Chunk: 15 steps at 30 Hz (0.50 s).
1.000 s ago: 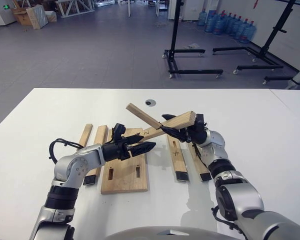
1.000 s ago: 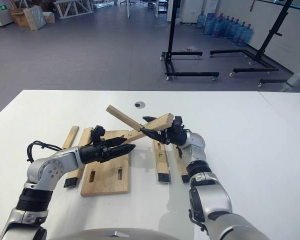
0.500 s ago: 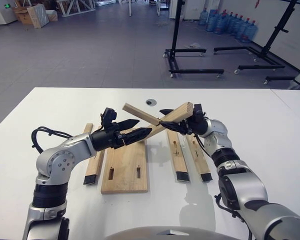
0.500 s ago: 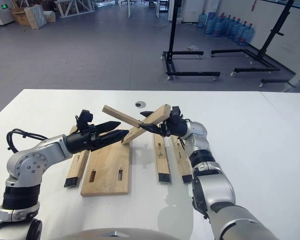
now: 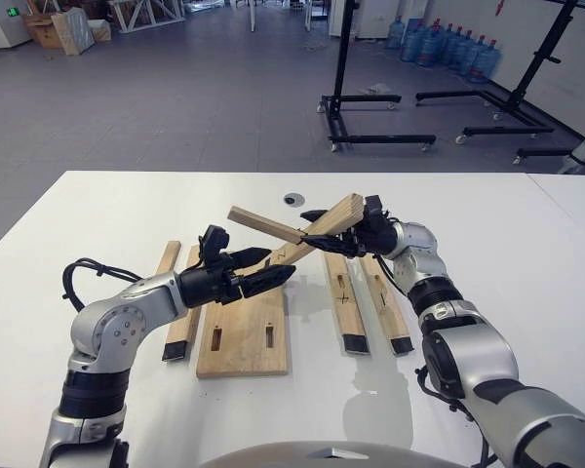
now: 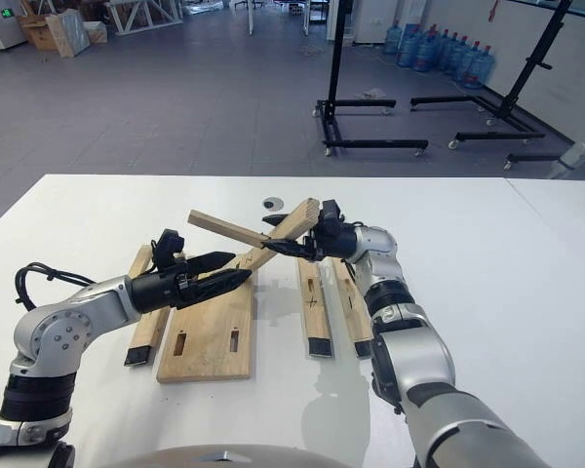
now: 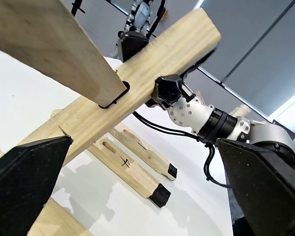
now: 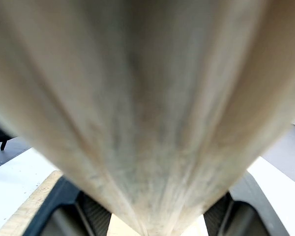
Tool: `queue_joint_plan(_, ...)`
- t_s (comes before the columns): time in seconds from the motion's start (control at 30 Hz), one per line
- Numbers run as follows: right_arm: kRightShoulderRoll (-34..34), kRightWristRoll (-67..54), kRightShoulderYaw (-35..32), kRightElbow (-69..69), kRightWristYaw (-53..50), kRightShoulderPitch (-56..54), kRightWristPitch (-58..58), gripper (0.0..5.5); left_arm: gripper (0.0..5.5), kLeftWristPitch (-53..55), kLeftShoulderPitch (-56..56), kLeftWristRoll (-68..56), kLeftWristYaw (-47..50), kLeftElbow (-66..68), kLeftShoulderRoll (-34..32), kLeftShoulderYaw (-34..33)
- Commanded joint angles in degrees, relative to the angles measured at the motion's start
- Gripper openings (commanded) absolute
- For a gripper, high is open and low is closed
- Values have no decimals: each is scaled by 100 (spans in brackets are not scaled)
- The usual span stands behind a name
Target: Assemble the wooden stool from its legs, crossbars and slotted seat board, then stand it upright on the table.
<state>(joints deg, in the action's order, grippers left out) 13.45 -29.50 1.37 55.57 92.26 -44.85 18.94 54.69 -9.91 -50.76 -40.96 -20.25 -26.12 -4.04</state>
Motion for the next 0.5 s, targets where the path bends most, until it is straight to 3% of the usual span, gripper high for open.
queue_joint_plan(0.03, 59, 65, 75, 67, 24, -99, 72, 206, 540, -187, 201, 35, -533, -100, -715, -382)
queue_joint_plan(0.17, 71, 75, 93, 131, 24, -130, 124, 206, 540, -296, 191, 109, -813, 147, -1068, -508)
queue_joint_plan(0.5, 179, -61, 43, 200, 24, -282, 58, 206, 540, -363, 315, 109, -648, 87, -868, -423)
